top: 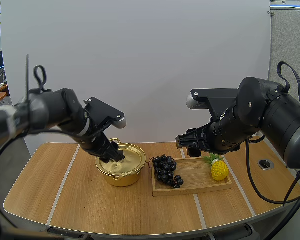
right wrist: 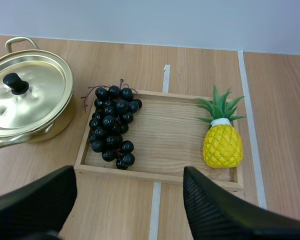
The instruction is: Open the pot, put the grape inside, and close it
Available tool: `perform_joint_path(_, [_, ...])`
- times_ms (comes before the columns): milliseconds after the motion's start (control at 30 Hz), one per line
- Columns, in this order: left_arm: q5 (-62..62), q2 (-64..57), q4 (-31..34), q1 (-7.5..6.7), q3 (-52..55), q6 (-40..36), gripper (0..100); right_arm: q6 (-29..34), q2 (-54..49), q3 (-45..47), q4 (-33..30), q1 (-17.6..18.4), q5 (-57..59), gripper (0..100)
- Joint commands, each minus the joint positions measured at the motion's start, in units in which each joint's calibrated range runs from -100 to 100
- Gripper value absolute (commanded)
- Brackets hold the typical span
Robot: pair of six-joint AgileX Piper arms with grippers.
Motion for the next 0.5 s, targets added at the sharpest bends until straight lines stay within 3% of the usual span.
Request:
perform_joint_path(0, [-0.20, 9.07, -3.29, -0.26, -6.71, 1.43, 100, -0.14, -0.02, -0.51, -0.30, -0.16, -1.02, 100])
perform_joint_path(467, [4.93, 23.85, -6.53, -0.54, -16.99, 2.49, 100, -0.14, -0.02, -0.51, -0.30, -0.16, -1.02, 100])
